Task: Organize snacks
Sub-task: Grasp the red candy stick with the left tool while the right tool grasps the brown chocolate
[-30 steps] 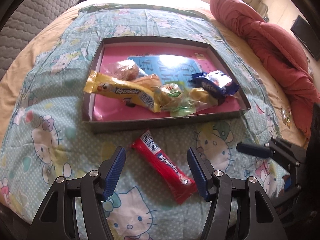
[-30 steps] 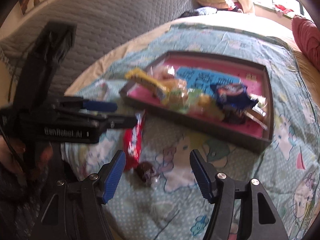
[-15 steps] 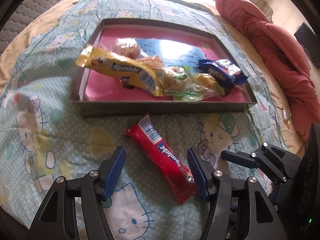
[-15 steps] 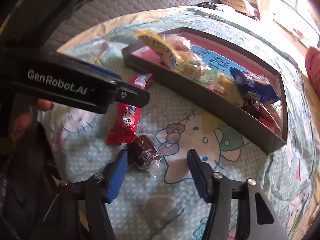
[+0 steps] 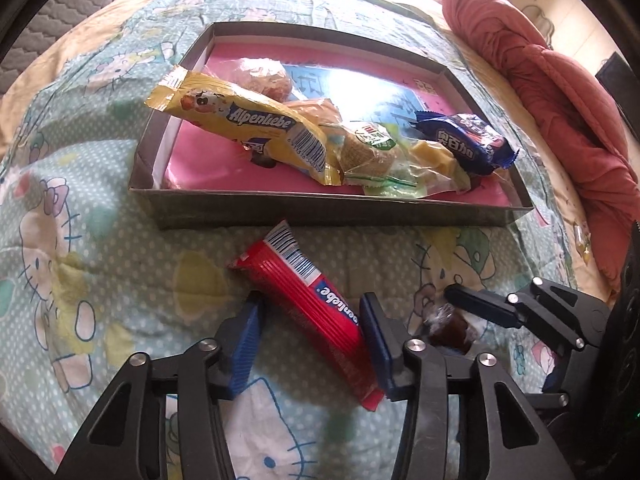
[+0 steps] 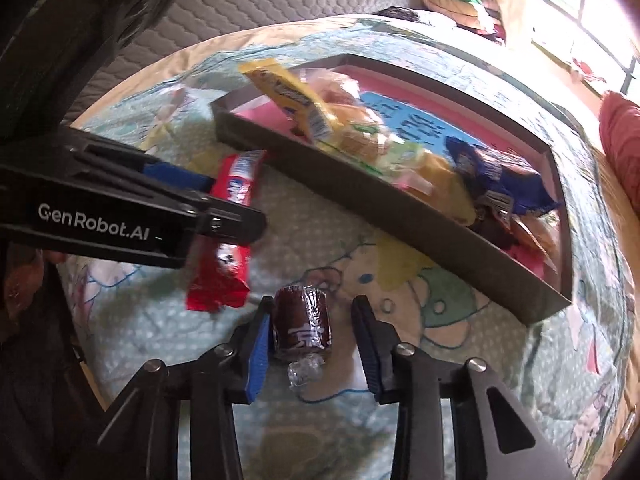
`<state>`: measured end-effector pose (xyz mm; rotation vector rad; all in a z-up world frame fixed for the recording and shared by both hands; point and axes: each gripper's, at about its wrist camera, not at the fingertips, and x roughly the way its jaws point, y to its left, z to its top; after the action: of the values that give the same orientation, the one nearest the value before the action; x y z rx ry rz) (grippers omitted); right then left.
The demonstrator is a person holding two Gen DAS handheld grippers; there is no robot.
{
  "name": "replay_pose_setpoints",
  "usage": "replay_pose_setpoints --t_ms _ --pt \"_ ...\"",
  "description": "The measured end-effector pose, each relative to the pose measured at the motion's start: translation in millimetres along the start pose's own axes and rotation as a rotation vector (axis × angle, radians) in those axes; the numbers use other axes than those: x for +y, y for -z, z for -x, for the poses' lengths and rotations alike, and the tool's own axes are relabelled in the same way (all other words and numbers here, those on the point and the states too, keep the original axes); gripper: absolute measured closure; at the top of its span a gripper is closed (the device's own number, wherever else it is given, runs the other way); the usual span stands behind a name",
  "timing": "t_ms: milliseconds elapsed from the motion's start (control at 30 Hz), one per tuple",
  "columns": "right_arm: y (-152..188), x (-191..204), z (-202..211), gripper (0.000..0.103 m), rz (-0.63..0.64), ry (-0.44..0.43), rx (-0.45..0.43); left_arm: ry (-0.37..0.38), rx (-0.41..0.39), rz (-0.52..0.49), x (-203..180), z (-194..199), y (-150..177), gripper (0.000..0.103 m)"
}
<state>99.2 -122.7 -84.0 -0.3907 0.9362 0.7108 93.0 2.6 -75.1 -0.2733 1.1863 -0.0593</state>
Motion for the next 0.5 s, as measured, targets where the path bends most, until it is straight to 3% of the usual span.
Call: replay_pose_setpoints --t_ms 167,333,500 --pt "-3 -12 -2 0.075 -0.052 0.010 -0.001 -0.009 -0.009 -0.001 -1 -5 -3 0.058" --pt "-8 -25 -6 0.076 -0.116 0.001 -0.015 -0.019 -0.025 -0.001 -1 -8 -6 0.068" --pt "-10 -41 -9 0.077 -0.214 -0.092 -0.034 0.012 -0.051 0.004 5 -1 -3 0.072"
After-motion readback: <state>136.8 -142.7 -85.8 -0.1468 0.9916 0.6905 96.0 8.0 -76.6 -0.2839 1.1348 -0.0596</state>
